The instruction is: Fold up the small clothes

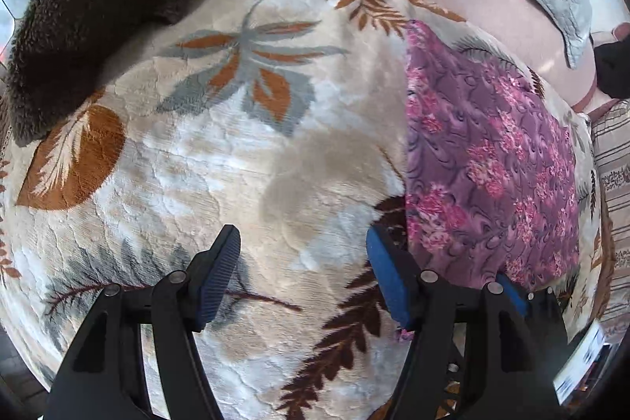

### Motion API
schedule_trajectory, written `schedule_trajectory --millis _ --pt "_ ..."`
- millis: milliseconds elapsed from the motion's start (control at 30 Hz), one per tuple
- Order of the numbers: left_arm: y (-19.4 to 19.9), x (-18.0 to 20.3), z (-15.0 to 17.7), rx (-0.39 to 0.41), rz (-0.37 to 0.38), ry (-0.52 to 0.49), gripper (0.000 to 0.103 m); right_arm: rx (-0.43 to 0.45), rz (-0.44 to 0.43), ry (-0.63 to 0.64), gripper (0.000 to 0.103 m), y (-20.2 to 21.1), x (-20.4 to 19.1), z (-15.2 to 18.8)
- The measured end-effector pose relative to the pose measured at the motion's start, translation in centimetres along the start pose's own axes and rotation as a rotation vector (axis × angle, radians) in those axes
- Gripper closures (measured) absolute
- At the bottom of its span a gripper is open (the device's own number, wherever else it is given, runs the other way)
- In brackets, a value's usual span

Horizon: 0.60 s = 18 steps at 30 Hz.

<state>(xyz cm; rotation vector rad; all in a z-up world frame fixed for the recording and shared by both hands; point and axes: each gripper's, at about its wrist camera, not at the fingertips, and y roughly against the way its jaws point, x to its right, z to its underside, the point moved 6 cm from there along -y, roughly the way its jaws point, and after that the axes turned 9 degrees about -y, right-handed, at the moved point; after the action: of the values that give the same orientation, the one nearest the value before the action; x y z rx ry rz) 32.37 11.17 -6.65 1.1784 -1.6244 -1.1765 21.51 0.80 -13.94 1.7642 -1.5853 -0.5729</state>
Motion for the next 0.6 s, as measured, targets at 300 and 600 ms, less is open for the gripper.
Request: schedule_trajectory --millis 300,600 --pt "-2.7 0.9 -3.7 -0.038 0.240 0.143 0.033 0.145 0.158 0.147 0.094 -1.6 -2.0 -3.3" --pt "-5.3 7.2 -9.5 -0.083 0.394 0.089 0.030 0.285 0.064 -0.014 0.098 2.1 0.7 -4.7"
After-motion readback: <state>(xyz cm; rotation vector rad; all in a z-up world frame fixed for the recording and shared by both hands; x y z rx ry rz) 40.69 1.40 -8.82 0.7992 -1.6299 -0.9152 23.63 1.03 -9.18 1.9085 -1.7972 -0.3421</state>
